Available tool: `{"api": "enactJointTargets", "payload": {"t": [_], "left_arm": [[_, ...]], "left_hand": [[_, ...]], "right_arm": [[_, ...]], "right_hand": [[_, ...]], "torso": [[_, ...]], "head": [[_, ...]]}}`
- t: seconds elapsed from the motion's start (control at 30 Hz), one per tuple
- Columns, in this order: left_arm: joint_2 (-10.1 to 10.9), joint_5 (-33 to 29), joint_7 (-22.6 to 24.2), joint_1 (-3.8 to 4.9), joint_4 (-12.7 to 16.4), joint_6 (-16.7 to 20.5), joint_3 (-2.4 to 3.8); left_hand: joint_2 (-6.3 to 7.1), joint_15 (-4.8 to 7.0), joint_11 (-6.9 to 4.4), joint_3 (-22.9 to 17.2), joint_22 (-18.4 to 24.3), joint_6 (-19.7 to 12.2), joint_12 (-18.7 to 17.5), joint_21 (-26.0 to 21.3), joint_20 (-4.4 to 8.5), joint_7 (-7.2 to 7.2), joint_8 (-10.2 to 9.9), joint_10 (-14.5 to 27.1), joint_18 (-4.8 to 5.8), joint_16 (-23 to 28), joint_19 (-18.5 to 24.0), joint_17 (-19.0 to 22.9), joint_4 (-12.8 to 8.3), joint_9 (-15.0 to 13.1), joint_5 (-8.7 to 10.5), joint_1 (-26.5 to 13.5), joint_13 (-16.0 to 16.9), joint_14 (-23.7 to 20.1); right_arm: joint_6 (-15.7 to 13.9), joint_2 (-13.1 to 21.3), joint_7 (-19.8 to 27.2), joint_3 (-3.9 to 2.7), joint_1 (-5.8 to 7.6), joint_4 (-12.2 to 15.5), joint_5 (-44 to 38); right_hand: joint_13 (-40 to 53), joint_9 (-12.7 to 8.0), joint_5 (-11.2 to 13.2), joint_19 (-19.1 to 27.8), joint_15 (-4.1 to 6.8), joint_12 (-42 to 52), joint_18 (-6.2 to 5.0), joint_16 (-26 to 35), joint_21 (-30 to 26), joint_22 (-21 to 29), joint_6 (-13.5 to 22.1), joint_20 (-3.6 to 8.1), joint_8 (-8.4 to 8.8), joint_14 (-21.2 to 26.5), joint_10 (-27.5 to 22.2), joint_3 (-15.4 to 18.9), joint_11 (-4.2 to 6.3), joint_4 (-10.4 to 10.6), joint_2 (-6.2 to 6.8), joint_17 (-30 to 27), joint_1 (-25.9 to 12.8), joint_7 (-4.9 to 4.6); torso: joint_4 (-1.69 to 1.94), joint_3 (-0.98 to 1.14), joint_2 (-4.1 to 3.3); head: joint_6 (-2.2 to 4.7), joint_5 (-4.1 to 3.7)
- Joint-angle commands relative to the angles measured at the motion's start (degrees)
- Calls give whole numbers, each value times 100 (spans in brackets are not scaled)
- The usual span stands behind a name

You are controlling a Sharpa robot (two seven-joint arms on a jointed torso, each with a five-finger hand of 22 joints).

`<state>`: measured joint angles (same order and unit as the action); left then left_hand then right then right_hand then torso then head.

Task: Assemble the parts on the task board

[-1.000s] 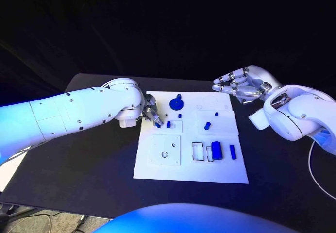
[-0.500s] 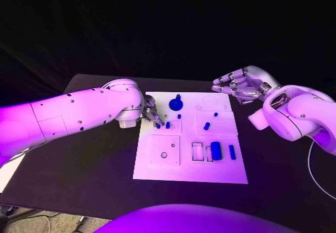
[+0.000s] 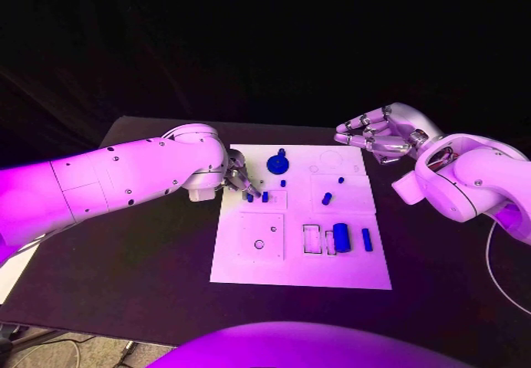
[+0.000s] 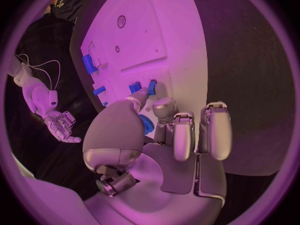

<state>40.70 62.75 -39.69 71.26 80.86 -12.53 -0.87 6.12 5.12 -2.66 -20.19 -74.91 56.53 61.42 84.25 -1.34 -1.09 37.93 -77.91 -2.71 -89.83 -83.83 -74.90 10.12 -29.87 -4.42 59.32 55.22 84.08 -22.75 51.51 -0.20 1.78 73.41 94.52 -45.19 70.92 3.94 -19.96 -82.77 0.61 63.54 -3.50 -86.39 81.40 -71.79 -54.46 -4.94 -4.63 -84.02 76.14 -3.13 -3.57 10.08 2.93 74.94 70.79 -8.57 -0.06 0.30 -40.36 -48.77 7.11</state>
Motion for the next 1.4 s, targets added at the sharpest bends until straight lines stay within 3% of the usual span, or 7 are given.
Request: {"api": "enactJointTargets", "payload": {"t": [0.03,0.73,0.83,0.93,1.17,1.3,1.4], "left_arm": [[-13,-23,-360,-30,-8,-89,-20],[250,-231,-76,-40,195,946,-7],[313,-433,132,-39,227,1243,-6],[367,-832,540,-38,235,1610,-5],[409,-1590,2154,-37,185,2352,-7],[354,-1219,3218,-38,134,2592,-14],[260,-522,3894,-48,96,2787,-55]], "left_hand": [[10,34,7,90,-892,37,9,34,41,-11,-9,-46,94,-17,-278,-1510,31,9,-10,-51,3,592],[-124,57,0,1348,-850,-49,-61,-29,67,-10,57,12,77,-17,-257,-1510,645,42,-12,-193,-94,592],[-270,44,27,1433,-747,-164,-197,-131,58,-39,60,126,48,-17,-199,-1510,639,42,-40,-87,-253,592],[-367,-19,120,1493,-308,-448,-1065,-569,9,-149,-17,711,-72,2,57,-1483,595,78,-203,244,-1202,583],[-312,-428,592,1572,2739,-1335,-2161,-3989,-349,-640,-360,2145,-740,2574,2013,1275,361,375,-274,1300,-2087,-809],[-300,-604,770,1435,3190,-1536,-2723,-4651,-540,-801,-648,2723,-757,4136,2224,2735,58,726,-245,2123,-2611,-1721],[-242,-592,783,1133,3373,-1536,-3220,-4869,-540,-792,-1062,2773,-778,4405,2175,3002,-253,1104,-193,2780,-3138,-1788]], "right_arm": [[49,-4,14,0,-3,7,-43],[79,0,13,0,-3,2,-44],[79,1,13,0,-3,1,-44],[78,3,12,0,-4,-1,-44],[79,6,9,0,-4,-4,-44],[78,5,9,0,-4,-3,-44],[79,3,9,0,-4,-7,-44]], "right_hand": [[-7,8,-20,29,28,3,-20,35,-35,-1,-23,-3,-29,-457,-22,35,3,10,-22,921,-38,-1],[-11,7,-22,30,29,4,-21,36,-38,3,-20,-2,-28,-458,-24,67,6,-2,-1,922,-15,1],[-11,7,-22,30,29,4,-21,36,-38,3,-20,-2,-28,-458,-24,67,6,-2,-1,922,-15,1],[-11,7,-22,30,29,4,-21,36,-38,3,-20,-2,-28,-458,-24,67,6,-2,-1,922,-15,1],[-9,7,-25,29,30,7,-21,36,-38,2,-20,-2,-28,-458,-22,68,6,-2,-4,922,-14,1],[-7,7,-28,29,30,10,-21,37,-37,1,-20,-2,-28,-458,-21,69,6,-2,-6,922,-12,2],[-7,7,-28,29,30,10,-21,37,-38,1,-20,-2,-28,-458,-21,69,6,-2,-6,922,-12,2]], "torso": [[1,1,-1],[8,-2,4],[5,-2,0],[5,-5,0],[11,-2,1],[9,-2,0],[9,-8,-1]], "head": [[-1,-6],[-11,-44],[-5,-38],[-3,-45],[22,-71],[40,-85],[70,-103]]}}
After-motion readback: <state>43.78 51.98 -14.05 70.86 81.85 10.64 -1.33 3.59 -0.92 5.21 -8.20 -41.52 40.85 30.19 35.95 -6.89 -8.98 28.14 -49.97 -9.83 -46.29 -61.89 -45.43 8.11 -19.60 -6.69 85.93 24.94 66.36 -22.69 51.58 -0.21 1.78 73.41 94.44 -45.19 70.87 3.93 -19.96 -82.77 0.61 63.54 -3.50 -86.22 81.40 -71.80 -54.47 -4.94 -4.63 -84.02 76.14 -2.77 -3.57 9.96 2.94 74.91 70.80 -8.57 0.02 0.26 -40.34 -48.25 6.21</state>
